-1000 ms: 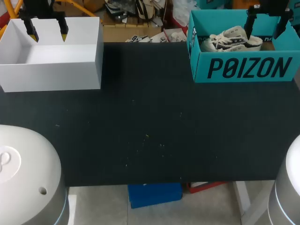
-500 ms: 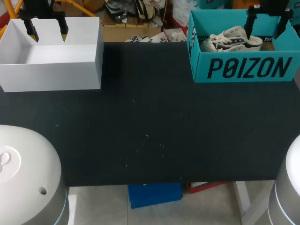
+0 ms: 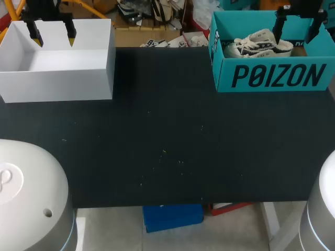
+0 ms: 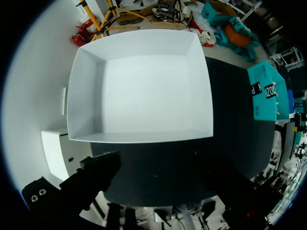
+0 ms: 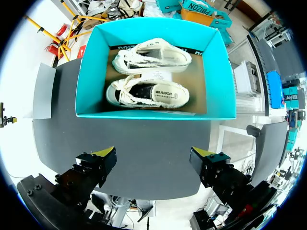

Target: Take the shoe out of the shoebox, open the shoe tongue, remove and reinsert the insole, then place the shoe into the shoebox

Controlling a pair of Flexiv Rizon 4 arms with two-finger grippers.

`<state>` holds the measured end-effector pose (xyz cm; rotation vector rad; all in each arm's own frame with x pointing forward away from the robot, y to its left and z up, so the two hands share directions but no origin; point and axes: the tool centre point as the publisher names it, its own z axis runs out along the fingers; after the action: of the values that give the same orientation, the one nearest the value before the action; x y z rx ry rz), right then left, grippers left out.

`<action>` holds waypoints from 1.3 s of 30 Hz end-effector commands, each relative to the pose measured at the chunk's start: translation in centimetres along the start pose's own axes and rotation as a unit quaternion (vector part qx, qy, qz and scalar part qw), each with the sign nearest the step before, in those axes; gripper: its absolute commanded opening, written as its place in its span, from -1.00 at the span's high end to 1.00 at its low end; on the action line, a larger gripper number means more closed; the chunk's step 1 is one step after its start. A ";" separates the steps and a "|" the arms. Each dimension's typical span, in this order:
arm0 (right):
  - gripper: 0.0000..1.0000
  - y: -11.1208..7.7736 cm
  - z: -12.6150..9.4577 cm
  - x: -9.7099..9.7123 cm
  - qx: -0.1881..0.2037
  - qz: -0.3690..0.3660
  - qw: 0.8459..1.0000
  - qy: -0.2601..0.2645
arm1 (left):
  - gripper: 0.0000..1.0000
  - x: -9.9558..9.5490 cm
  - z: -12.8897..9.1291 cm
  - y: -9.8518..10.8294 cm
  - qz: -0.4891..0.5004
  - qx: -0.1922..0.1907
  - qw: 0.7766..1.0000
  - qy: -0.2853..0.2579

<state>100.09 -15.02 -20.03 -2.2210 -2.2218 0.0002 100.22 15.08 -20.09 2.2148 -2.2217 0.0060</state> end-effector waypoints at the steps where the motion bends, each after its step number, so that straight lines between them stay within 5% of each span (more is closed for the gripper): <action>1: -1.00 0.0 0.0 0.0 0.000 0.000 1.000 0.000 | -1.00 0.1 -0.1 0.1 -0.001 -0.001 1.000 -0.002; 36: -1.00 0.0 0.0 0.0 0.000 0.000 1.000 0.000 | -1.00 0.1 -0.1 0.1 -0.001 -0.001 1.000 -0.002; 39: -1.00 0.3 0.0 -0.2 -0.008 -0.069 0.997 -0.044 | -1.00 0.1 -0.1 0.1 -0.001 -0.001 1.000 -0.002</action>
<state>100.24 -15.63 -20.21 -2.1832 -2.2942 0.0261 100.22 15.08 -20.08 2.2149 -2.2217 0.0061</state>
